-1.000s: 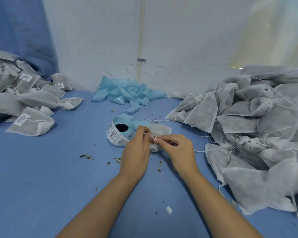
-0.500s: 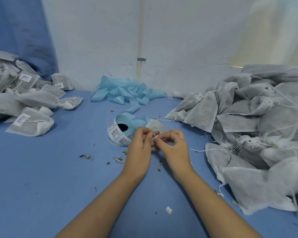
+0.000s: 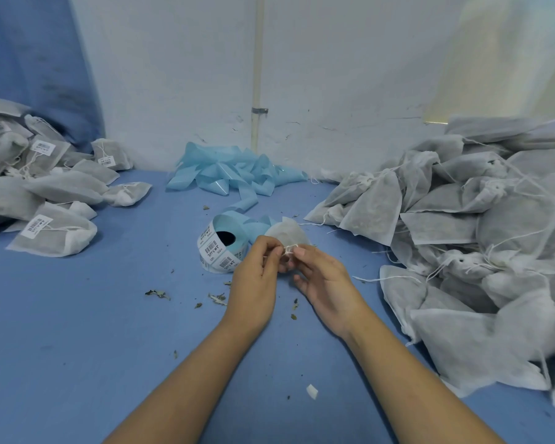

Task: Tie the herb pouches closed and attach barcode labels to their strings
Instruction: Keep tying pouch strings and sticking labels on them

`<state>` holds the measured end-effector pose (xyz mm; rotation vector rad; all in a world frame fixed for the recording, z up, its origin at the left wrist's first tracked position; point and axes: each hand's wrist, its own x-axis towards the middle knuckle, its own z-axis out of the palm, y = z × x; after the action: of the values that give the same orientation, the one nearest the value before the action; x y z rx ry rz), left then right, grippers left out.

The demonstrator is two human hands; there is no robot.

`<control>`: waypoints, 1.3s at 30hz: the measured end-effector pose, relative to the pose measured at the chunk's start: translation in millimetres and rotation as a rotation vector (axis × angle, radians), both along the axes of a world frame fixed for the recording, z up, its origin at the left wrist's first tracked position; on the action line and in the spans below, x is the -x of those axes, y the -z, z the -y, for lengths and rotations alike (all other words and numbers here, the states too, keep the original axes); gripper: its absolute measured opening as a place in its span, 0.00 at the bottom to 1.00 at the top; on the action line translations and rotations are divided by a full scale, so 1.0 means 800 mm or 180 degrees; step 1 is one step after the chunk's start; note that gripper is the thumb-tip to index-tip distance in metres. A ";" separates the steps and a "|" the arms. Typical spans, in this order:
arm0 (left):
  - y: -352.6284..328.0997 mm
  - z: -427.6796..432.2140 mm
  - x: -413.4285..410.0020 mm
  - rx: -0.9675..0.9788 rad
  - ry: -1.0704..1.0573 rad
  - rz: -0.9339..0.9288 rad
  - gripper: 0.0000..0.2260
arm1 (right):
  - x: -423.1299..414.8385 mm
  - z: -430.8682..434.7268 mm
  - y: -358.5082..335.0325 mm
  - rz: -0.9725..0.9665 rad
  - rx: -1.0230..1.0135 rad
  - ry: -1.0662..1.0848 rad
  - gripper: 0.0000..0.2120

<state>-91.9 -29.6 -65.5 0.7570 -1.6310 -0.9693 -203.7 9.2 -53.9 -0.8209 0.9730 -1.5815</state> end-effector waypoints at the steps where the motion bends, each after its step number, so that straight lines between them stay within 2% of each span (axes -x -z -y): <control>1: 0.000 0.000 0.000 -0.0006 -0.0005 0.0020 0.07 | 0.001 0.000 0.000 0.0112 0.0008 0.0024 0.05; 4: 0.000 0.000 0.001 0.0001 -0.0042 0.0090 0.07 | 0.003 0.001 -0.001 0.0392 0.0054 0.0028 0.06; 17: 0.000 0.002 0.002 0.0037 -0.0293 0.0237 0.05 | 0.000 0.004 -0.002 0.0570 -0.0057 0.0021 0.02; 31: 0.000 0.002 0.002 0.0115 -0.0431 0.0390 0.04 | 0.009 0.003 -0.002 0.0906 -0.0017 -0.0059 0.05; 33: 0.001 0.000 0.001 0.0351 -0.0387 0.0688 0.09 | 0.011 0.003 -0.001 0.1104 0.0023 -0.0023 0.05; 36: 0.001 -0.002 -0.004 0.1017 -0.0598 0.1331 0.18 | 0.014 0.002 -0.001 0.1355 0.0120 0.0002 0.02; 39: -0.004 0.003 -0.009 0.1827 -0.0711 0.1758 0.20 | 0.012 0.001 -0.001 0.1394 0.0203 -0.0187 0.03</control>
<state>-84.5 -32.0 -61.9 0.8151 -2.1035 -0.0978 -213.4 8.6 -53.0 -0.5071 0.5804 -1.6555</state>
